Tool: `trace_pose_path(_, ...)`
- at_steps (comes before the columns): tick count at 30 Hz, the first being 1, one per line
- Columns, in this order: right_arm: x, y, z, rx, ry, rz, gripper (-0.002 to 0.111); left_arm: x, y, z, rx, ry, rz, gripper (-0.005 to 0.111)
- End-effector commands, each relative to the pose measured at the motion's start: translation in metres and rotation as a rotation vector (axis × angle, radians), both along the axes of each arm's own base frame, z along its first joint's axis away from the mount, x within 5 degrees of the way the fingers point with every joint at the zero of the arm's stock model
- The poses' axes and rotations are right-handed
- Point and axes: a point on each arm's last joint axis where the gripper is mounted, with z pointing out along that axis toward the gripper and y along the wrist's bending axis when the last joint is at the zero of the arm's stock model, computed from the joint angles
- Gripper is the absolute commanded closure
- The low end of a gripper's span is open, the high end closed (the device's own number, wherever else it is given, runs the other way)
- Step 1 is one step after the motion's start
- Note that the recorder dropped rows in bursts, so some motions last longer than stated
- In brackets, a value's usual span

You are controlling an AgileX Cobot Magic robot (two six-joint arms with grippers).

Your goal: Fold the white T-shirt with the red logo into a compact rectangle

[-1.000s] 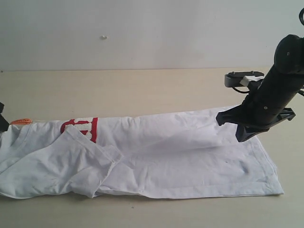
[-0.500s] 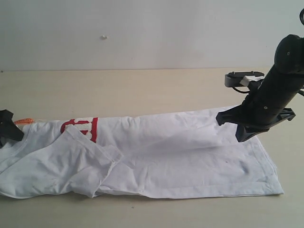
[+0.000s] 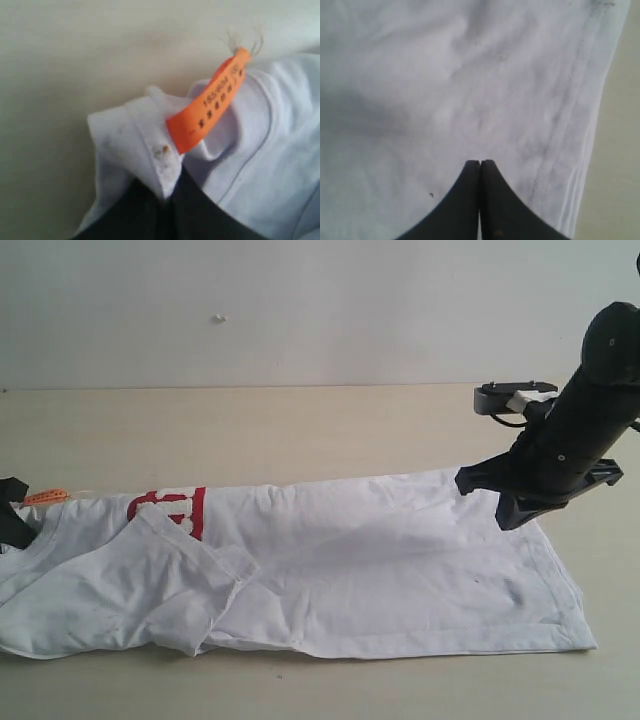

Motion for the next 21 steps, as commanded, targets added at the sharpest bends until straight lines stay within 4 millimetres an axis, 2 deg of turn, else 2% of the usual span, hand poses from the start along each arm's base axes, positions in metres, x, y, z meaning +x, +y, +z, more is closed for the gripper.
trace_pose_path(1, 0.002, 0.002, 0.032, 0.01, -0.038, 0.036, 0.108, -0.003, -0.005, 0.016, -0.006, -0.018, -0.037, 0.107)
trace_pose_path(8, -0.001, 0.002, 0.076, 0.007, -0.163, 0.055, 0.108, -0.005, -0.005, 0.068, 0.027, -0.137, 0.008, 0.107)
trace_pose_path(11, -0.003, 0.003, 0.089, 0.026, -0.181, 0.053, 0.108, -0.009, -0.012, 0.087, 0.003, -0.142, 0.036, 0.107)
trace_pose_path(15, -0.006, 0.013, 0.096, 0.126, -0.167, 0.09, 0.108, -0.014, -0.036, 0.107, -0.016, -0.146, 0.003, 0.107)
trace_pose_path(21, -0.01, 0.019, 0.104, 0.196, -0.18, 0.126, 0.108, -0.015, -0.09, 0.138, -0.045, -0.182, -0.045, 0.107)
